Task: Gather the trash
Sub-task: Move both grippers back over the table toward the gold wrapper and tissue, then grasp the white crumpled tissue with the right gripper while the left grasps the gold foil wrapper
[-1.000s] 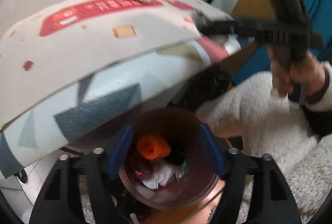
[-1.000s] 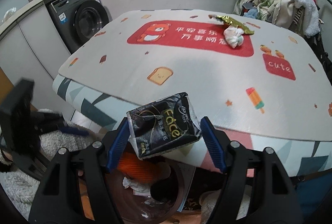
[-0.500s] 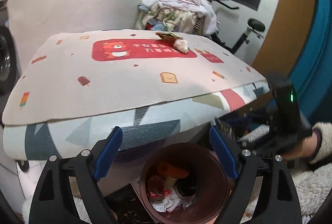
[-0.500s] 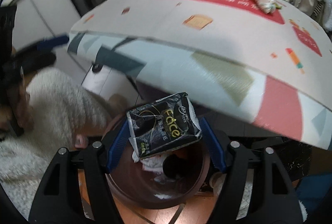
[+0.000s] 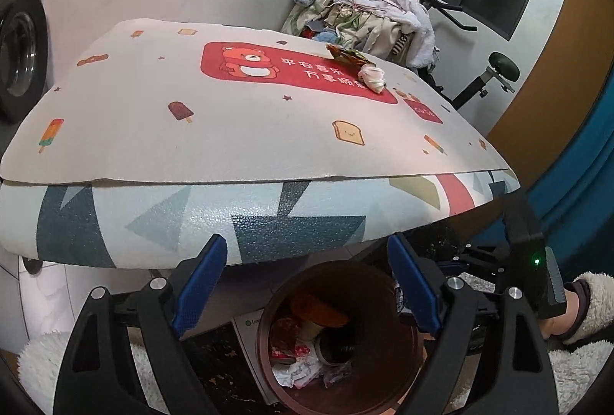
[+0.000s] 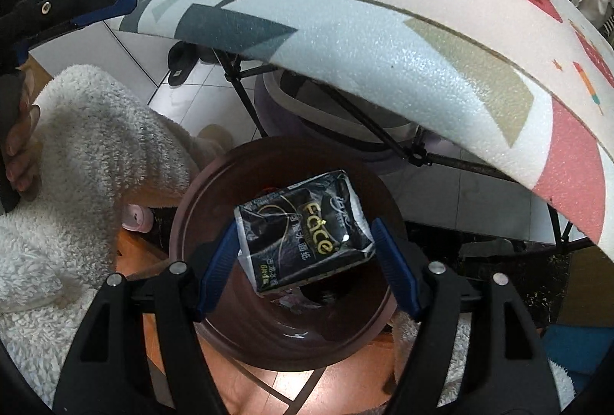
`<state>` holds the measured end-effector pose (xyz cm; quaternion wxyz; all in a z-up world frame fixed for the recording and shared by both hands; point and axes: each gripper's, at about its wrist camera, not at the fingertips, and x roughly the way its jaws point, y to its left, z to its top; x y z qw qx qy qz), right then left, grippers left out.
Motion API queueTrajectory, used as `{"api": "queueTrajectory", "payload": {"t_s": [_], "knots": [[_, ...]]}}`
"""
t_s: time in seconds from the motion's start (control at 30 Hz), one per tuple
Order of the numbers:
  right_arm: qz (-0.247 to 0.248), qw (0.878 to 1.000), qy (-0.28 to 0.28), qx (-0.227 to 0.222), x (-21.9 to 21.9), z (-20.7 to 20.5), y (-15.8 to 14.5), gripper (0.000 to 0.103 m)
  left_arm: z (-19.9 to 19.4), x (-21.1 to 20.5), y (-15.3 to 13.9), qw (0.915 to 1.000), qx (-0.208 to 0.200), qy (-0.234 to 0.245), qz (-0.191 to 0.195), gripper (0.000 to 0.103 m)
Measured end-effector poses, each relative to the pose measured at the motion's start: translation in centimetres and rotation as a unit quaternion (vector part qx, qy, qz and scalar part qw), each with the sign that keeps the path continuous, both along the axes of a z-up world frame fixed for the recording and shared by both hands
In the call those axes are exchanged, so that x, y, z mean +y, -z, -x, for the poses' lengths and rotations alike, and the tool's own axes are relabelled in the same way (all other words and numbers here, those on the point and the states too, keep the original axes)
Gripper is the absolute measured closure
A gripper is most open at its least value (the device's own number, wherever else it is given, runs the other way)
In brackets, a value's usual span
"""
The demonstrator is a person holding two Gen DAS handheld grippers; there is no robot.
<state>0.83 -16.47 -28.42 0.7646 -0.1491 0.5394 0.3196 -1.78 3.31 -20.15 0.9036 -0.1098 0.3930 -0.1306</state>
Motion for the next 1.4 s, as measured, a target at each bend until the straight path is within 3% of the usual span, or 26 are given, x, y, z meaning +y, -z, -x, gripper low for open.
{"api": "queueTrajectory", "payload": {"t_s": [0.13,0.33,0.53,0.8,0.93,1.07,1.23,1.3,1.4], "knots": [[0.004,1.000,0.009,-0.010,-0.1,0.0,-0.2,0.011,-0.2,-0.1,0.2,1.0000,0.004,0.000,-0.002,0.020],[-0.014,0.999,0.024,-0.038,-1.0,-0.8,-2.3,0.011,-1.0,0.4,-0.2,0.9999,0.008,-0.005,0.013,0.020],[-0.034,0.994,0.053,-0.092,-3.3,-3.7,-6.7,0.011,-2.9,0.4,-1.6,0.9998,0.006,0.016,0.004,0.020],[-0.017,0.981,0.112,-0.157,-7.6,-11.9,-11.0,0.011,-8.0,1.3,-4.1,0.9994,0.004,0.015,0.029,0.020],[-0.009,0.977,0.126,-0.172,-8.9,-16.4,-11.6,0.011,-12.0,1.6,-5.5,0.9988,0.008,0.016,0.045,0.019],[-0.008,0.972,0.148,-0.185,-9.6,-21.5,-11.5,0.011,-15.9,1.1,-6.5,0.9993,0.008,0.015,0.032,0.015],[-0.025,0.971,0.172,-0.162,-10.3,-27.8,-10.1,0.012,-20.9,-0.5,-6.9,0.9994,-0.015,0.025,-0.019,0.015],[-0.032,0.971,0.180,-0.153,-10.3,-29.7,-9.5,0.014,-23.0,-0.9,-6.8,0.9991,-0.028,0.028,-0.015,0.015],[-0.046,0.971,0.190,-0.138,-10.1,-32.4,-8.7,0.019,-26.3,-1.3,-6.4,0.9996,-0.010,0.027,-0.006,0.015]]}}
